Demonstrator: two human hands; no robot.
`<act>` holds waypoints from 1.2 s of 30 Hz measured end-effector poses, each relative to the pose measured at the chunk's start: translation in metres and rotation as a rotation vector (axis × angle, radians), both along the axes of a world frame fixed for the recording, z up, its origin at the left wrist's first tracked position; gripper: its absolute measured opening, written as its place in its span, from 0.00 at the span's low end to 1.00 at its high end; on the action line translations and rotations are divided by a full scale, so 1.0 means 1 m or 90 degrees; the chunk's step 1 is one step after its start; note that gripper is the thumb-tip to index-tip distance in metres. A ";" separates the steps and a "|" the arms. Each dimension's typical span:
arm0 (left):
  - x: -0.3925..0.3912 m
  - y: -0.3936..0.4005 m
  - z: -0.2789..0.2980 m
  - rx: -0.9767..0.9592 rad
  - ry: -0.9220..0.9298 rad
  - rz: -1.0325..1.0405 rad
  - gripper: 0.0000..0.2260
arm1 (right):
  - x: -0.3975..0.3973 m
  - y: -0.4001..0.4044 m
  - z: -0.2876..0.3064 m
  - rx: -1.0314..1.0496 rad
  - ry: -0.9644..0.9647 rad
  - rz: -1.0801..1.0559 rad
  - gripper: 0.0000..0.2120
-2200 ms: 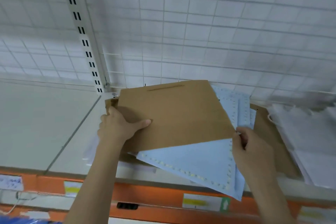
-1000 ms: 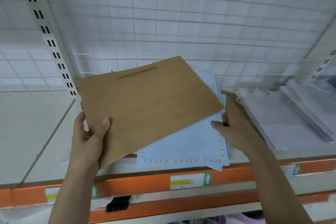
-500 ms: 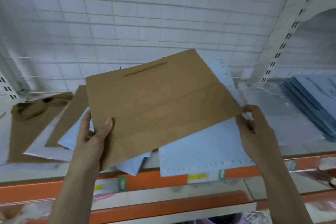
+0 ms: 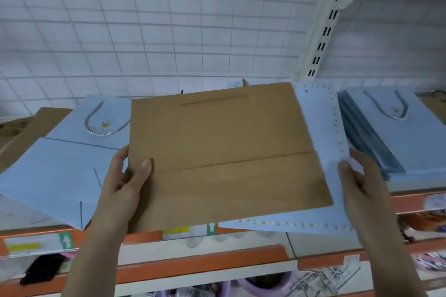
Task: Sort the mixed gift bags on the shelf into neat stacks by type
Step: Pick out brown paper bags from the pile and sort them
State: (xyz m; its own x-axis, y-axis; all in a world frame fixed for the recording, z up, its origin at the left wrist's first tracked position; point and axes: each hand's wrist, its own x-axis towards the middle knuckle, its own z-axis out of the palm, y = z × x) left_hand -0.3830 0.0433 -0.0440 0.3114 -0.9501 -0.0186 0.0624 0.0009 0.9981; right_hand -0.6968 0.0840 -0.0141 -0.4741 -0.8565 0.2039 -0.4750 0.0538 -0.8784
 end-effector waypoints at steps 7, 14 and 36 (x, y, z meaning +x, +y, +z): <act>-0.021 -0.025 -0.001 -0.054 -0.042 -0.009 0.15 | -0.022 -0.012 0.005 -0.014 0.071 0.032 0.07; -0.091 -0.040 0.002 -0.047 -0.065 -0.023 0.15 | -0.076 -0.024 0.011 -0.025 0.091 0.008 0.11; -0.350 -0.040 0.006 -0.080 -0.078 0.069 0.10 | -0.369 -0.111 0.004 0.055 0.124 0.053 0.10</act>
